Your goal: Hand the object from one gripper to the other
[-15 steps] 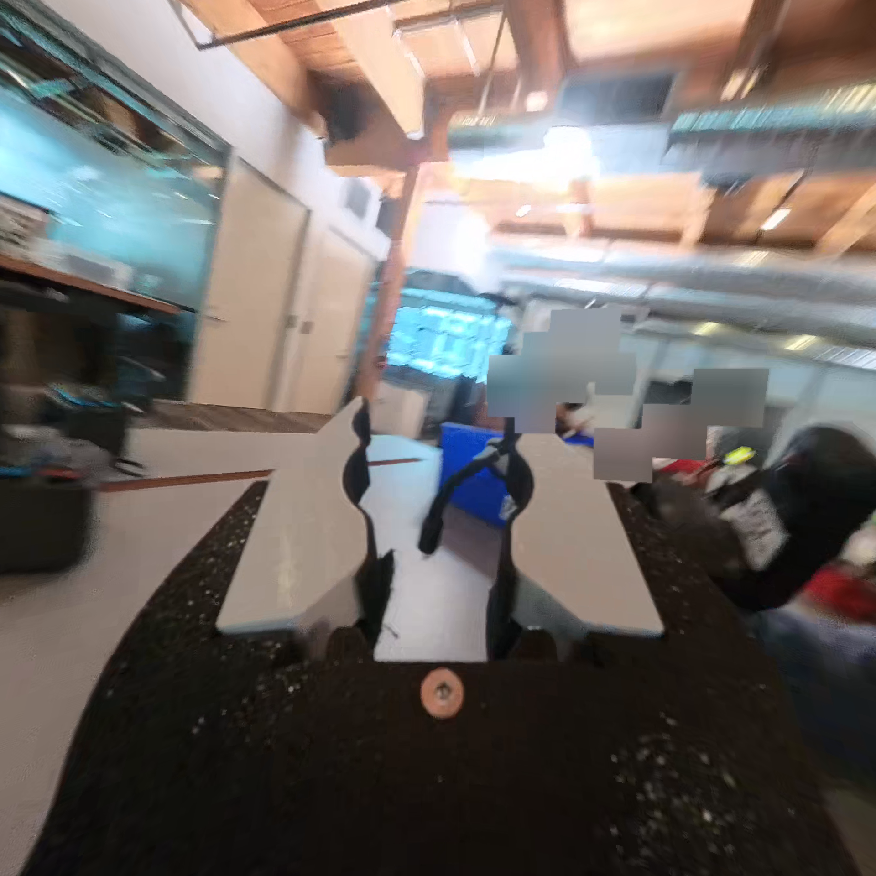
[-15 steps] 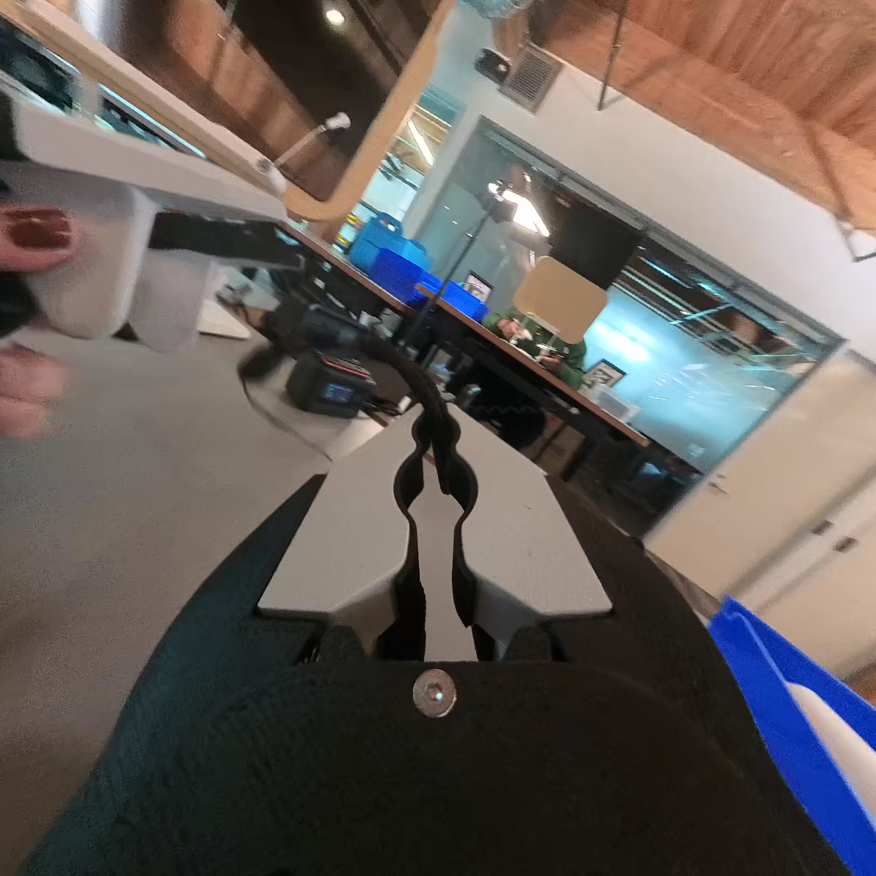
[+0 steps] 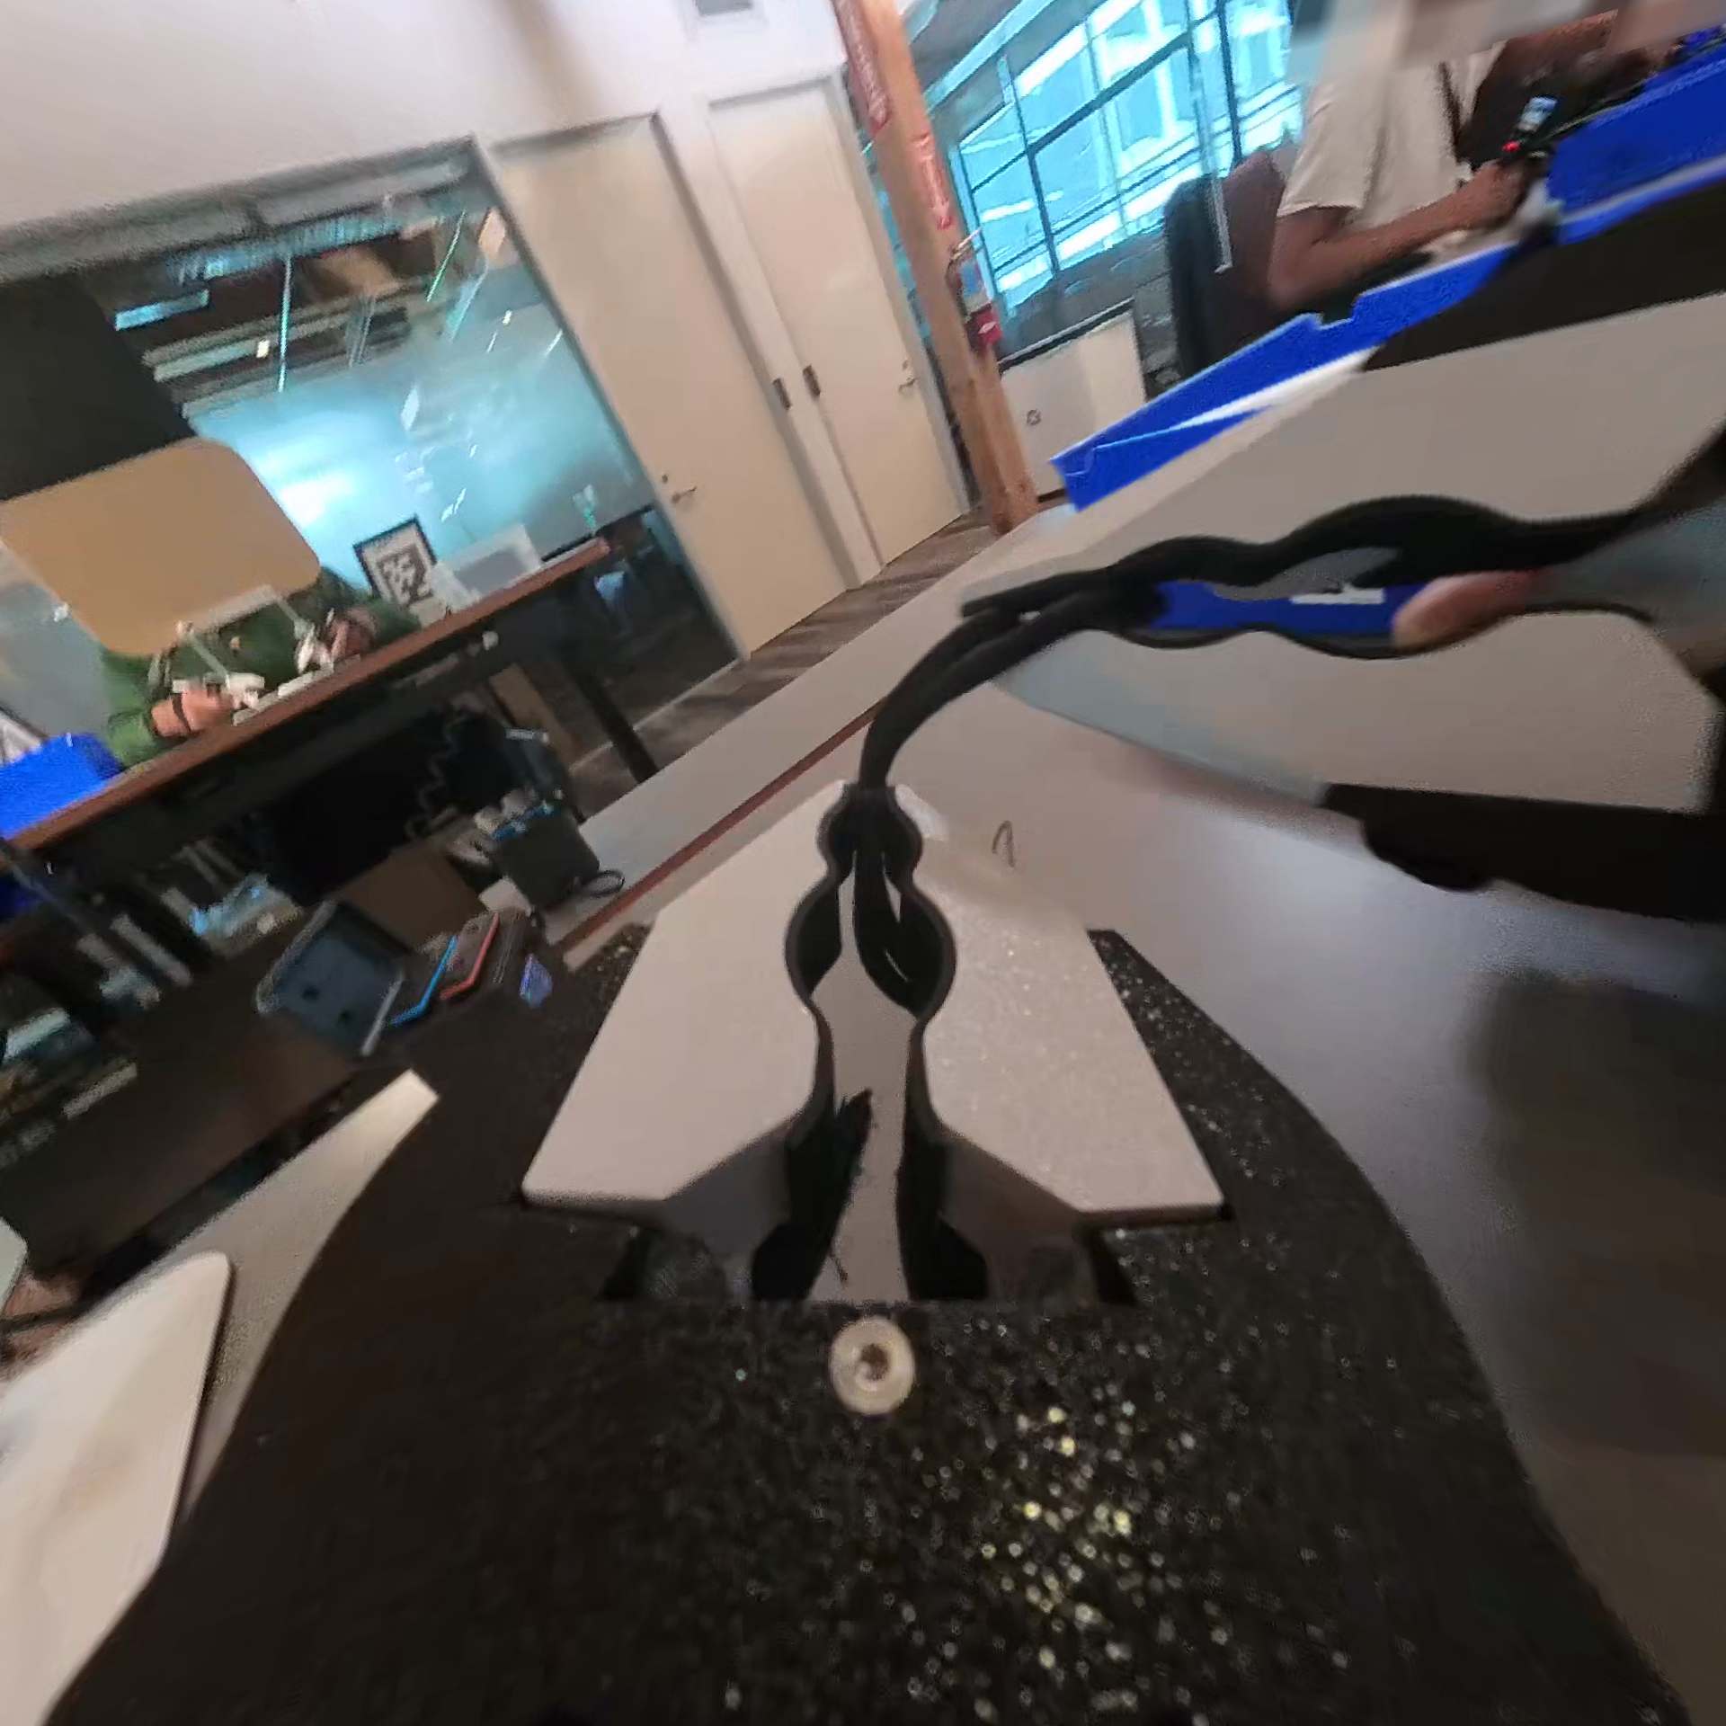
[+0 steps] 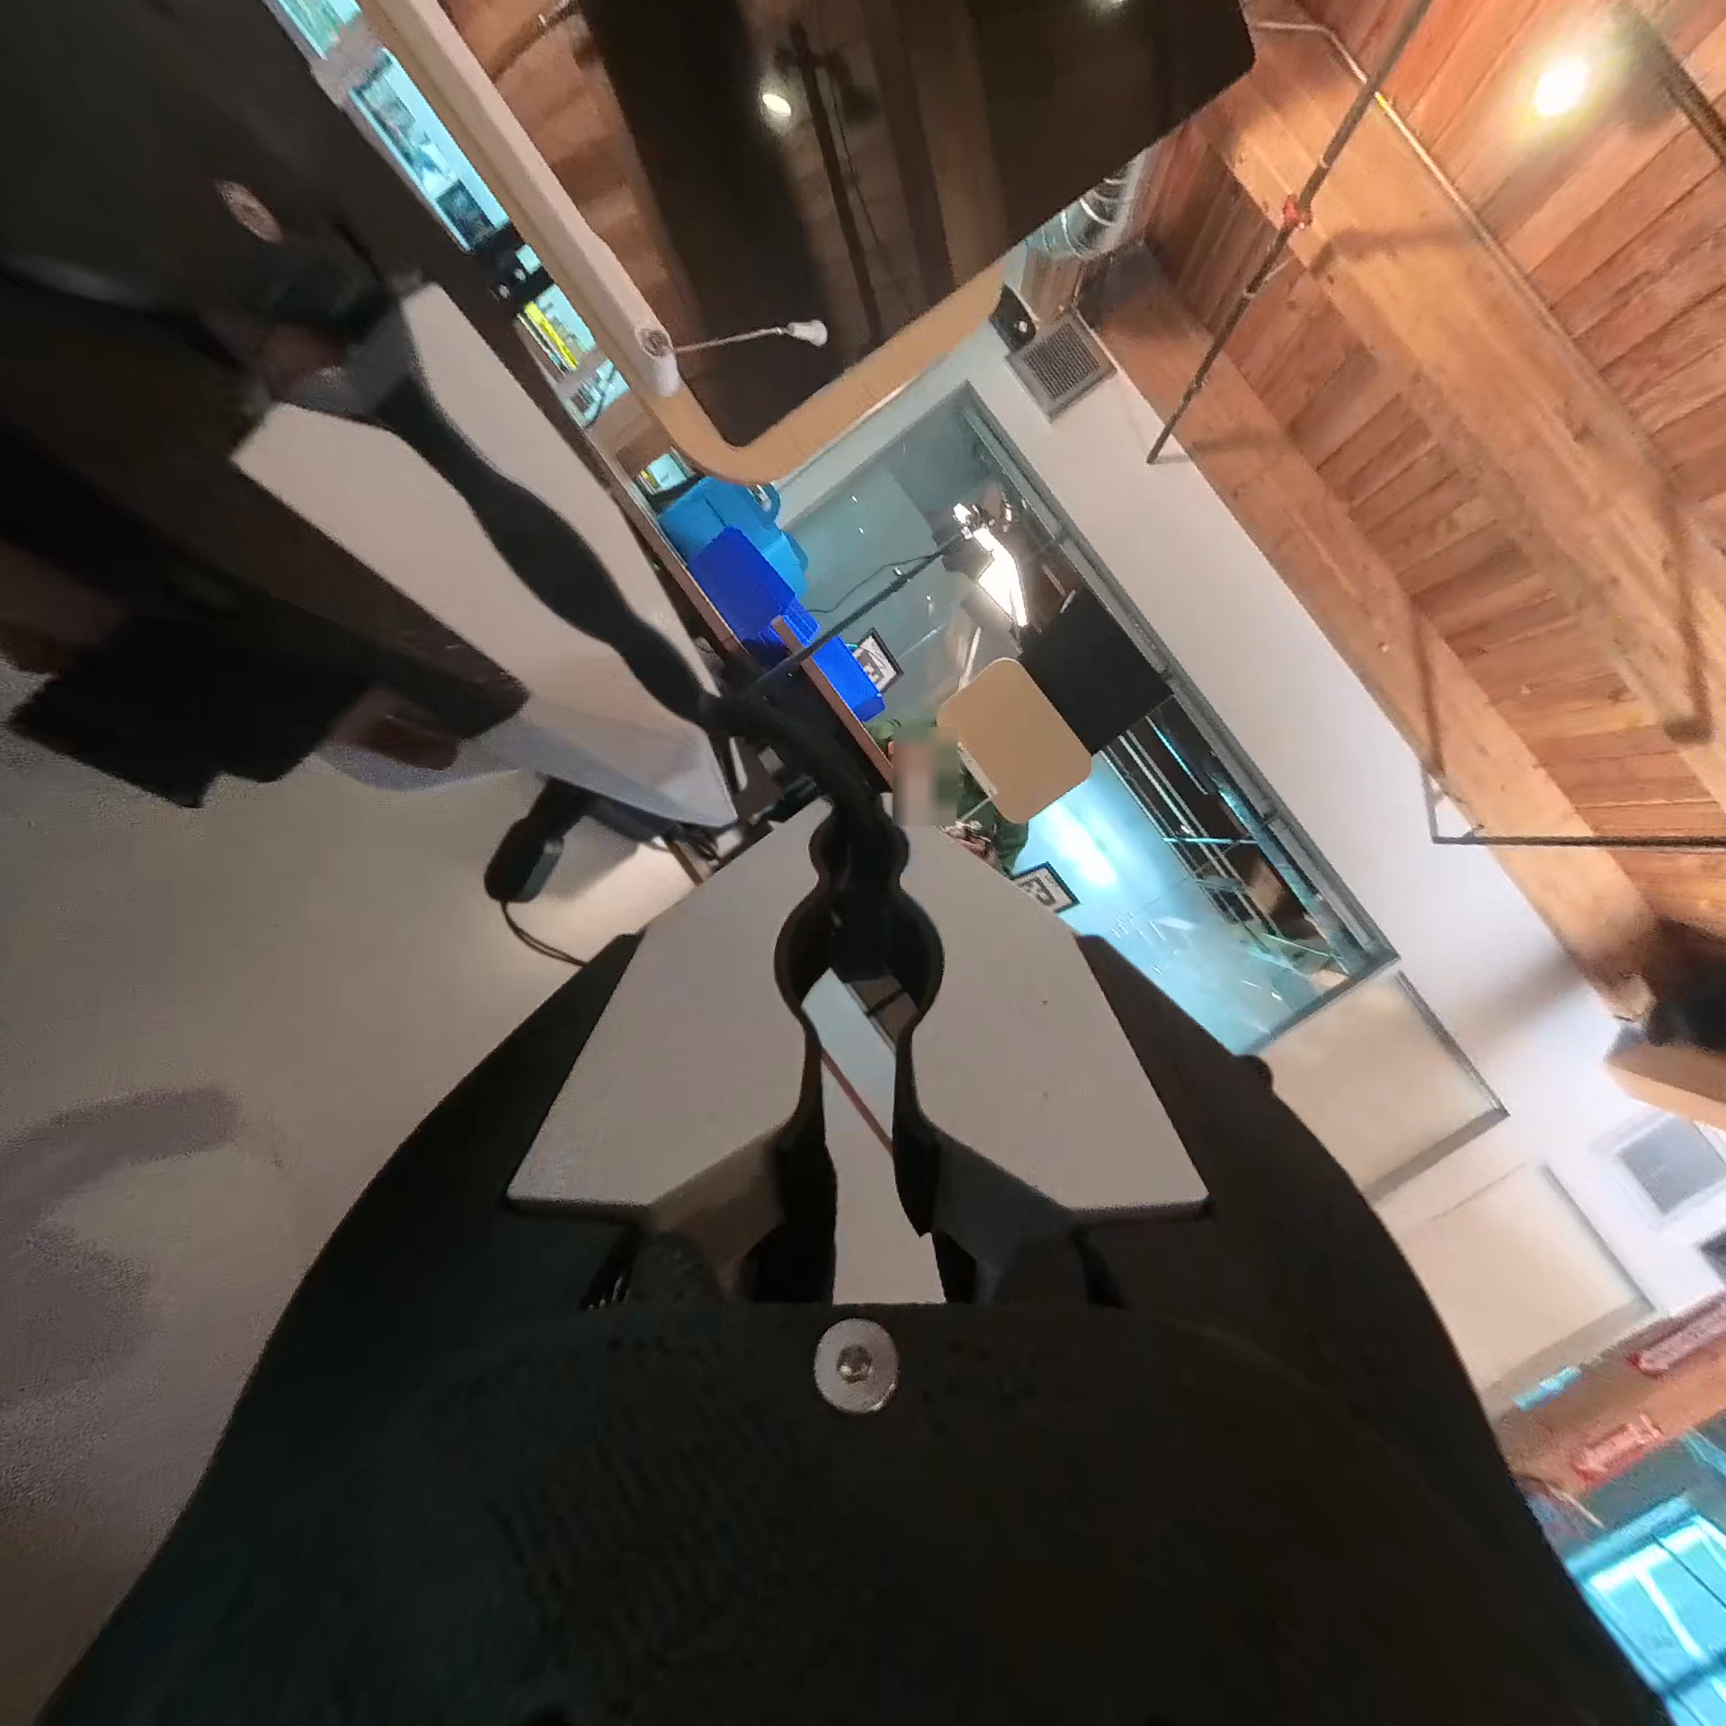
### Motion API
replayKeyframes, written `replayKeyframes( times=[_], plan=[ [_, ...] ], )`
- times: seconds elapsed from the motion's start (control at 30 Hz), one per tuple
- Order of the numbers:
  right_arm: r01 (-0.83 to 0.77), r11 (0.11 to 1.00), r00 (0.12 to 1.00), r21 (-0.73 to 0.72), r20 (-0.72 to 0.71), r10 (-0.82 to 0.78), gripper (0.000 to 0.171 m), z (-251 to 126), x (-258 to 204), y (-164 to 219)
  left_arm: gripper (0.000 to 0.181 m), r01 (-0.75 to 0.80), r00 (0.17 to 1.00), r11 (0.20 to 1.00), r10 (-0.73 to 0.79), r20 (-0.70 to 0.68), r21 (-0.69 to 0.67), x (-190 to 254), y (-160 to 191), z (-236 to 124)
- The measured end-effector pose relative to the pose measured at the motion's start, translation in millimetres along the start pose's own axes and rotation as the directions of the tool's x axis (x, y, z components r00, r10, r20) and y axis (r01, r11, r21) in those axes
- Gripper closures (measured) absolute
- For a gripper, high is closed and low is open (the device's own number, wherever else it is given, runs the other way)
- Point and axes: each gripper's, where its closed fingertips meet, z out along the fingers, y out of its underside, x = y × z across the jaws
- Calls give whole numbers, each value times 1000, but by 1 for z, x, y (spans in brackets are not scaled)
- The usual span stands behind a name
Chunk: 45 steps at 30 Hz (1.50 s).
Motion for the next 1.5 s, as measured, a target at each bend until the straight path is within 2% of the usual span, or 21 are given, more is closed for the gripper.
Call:
replayKeyframes(
  times=[0.03, 0.1, 0.13, 0.23, 0.3, 0.37, 0.43, 0.53, 0.6, 0.7, 0.73, 0.8, 0.9, 0.97, 1.03, 1.1, 1.23, 1.27, 1.33, 1.43, 1.5],
  plan=[
    [-31, 999, 999, 13, 7, 31, 166, 0, -1, -1, 179, 45, 999, 999, -45, 20, -6, -6, 2, 0],
    [-124, 992, 991, 32, 54, 122, 135, 1, -3, -4, 180, 186, 982, 982, -187, 28, 32, -20, 2, -3],
    [-182, 982, 980, 40, 94, 178, 126, 1, -6, -4, 180, 285, 958, 956, -286, 7, 73, -26, -1, -5],
    [-356, 934, 908, 21, 243, 341, 120, 0, -22, -5, 180, 556, 830, 800, -516, -214, 226, -34, -21, -17],
    [-450, 892, 831, -32, 350, 432, 120, -1, -37, -5, 180, 641, 761, 725, -558, -331, 253, -33, -30, -22],
    [-522, 849, 764, -81, 399, 508, 120, -1, -44, -6, 180, 649, 744, 717, -532, -403, 252, -23, -37, -24],
    [-543, 833, 740, -106, 409, 534, 122, -1, -46, -4, 180, 625, 749, 742, -484, -452, 242, -8, -42, -24],
    [-572, 812, 707, -120, 430, 562, 136, -2, -46, -6, 180, 615, 735, 755, -443, -513, 228, 8, -48, -26],
    [-593, 797, 695, -113, 429, 578, 165, -3, -44, -7, 180, 618, 727, 753, -438, -530, 225, 10, -49, -27],
    [-606, 788, 707, -111, 380, 597, 166, 0, -33, -2, 179, 621, 736, 745, -448, -508, 243, 5, -48, -27],
    [-604, 790, 725, -105, 340, 600, 166, 2, -27, 1, 170, 615, 750, 743, -448, -486, 264, 2, -49, -27],
    [-572, 813, 776, -104, 250, 578, 166, 5, -14, 12, 137, 592, 788, 750, -462, -406, 296, -8, -46, -25],
    [-486, 866, 864, -115, 86, 496, 166, 7, 7, 31, 112, 539, 834, 787, -450, -320, 301, -14, -42, -22],
    [-399, 908, 915, -125, 7, 403, 166, 7, 16, 37, 107, 475, 876, 825, -411, -251, 306, -16, -40, -20],
    [-286, 949, 958, -136, -41, 283, 166, 6, 20, 39, 108, 381, 923, 876, -343, -175, 295, -16, -36, -18],
    [-177, 975, 984, -136, -55, 171, 166, 6, 19, 36, 120, 284, 958, 929, -264, -113, 236, -11, -27, -12],
    [-31, 997, 998, -65, -54, 28, 166, 3, 13, 16, 143, 146, 986, 985, -138, -94, 96, 5, -9, 1],
    [-10, 999, 998, -49, -59, 7, 166, 3, 13, 11, 151, 119, 989, 989, -111, -95, 82, 8, -7, 1],
    [11, 1000, 998, -27, -63, -13, 167, 1, 13, 5, 180, 74, 991, 995, -66, -113, 69, 14, -5, 1],
    [-19, 1000, 999, -24, -39, 18, 166, 2, 10, 7, 180, 109, 985, 992, -100, -139, 59, 15, -5, 2],
    [-129, 992, 990, -6, 49, 130, 158, 3, -1, 6, 180, 243, 958, 964, -221, -181, 110, 8, -13, -2]
  ],
)
